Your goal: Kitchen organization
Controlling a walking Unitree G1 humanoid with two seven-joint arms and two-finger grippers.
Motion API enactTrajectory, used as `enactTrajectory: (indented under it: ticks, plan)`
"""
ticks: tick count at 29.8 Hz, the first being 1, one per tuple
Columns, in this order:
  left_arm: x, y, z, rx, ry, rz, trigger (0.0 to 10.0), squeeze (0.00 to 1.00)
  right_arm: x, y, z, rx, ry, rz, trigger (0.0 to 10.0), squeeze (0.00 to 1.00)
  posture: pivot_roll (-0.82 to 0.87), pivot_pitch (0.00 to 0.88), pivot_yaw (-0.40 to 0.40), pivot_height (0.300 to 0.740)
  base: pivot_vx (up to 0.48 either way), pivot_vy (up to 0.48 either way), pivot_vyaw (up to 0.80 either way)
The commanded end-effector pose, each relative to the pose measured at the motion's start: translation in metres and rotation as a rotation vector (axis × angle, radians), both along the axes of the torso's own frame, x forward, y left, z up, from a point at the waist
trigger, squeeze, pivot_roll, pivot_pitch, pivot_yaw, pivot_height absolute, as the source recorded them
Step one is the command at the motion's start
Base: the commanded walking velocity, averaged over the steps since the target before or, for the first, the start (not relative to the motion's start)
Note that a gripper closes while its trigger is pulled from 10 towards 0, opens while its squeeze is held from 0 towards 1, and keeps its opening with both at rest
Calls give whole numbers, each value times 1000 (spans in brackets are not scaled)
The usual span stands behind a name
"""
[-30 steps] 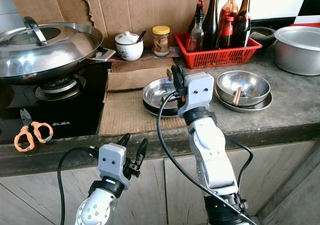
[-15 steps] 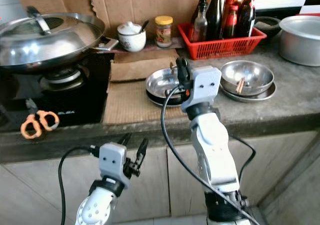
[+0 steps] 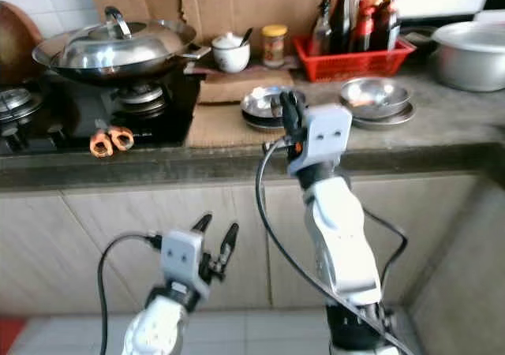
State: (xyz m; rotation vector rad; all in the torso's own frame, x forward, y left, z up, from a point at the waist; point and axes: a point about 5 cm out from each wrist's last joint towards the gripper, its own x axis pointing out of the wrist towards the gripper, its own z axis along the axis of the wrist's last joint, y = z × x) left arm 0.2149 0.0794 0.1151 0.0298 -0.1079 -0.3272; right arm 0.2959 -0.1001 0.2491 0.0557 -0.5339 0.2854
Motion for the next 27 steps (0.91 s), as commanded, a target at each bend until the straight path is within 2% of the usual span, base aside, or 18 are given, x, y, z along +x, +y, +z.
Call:
enactTrajectory:
  ticks: [1, 8, 11, 13, 14, 15, 25, 26, 27]
  plan:
    - [0, 1, 1, 9, 2, 5, 10000, 0, -4, 3, 3, -3, -19, 12, 0, 0, 36, 0, 10, 740, -401, 0, 0]
    - [0, 0, 1, 7, 4, 8, 10000, 0, -8, -4, -17, -39, 46, -14, 0, 0, 35, 0, 8, 740, -370, 0, 0]
    - [0, 0, 1, 4, 5, 10, 10000, 0, -11, -6, -28, -58, 77, -22, 0, 0, 35, 1, 6, 740, 0, 0, 0]
    - [1, 1, 1, 0, 8, 13, 10000, 0, -17, -8, -45, -80, 141, -30, 0, 0, 34, 2, 4, 740, 0, 0, 0]
    - [1, 1, 1, 0, 8, 13, 10000, 0, -17, -8, -45, -80, 141, -30, 0, 0, 34, 2, 4, 740, 0, 0, 0]
    - [1, 1, 1, -2, 11, 13, 10000, 0, -23, -10, -57, -97, 182, -36, 0, 0, 31, 2, 8, 740, 0, 0, 0]
    - [1, 2, 0, -9, 23, 15, 10000, 0, -38, -19, -88, -102, 308, -102, 0, 0, 26, 6, 10, 740, 0, 0, 0]
    - [1, 2, 0, -9, 24, 14, 10000, 0, -40, -19, -90, -107, 319, -105, 392, 0, 26, 6, 11, 740, 0, 0, 0]
    - [1, 2, 0, -9, 24, 14, 10000, 0, -41, -19, -91, -111, 324, -108, 3843, 0, 26, 6, 11, 740, 0, 0, 0]
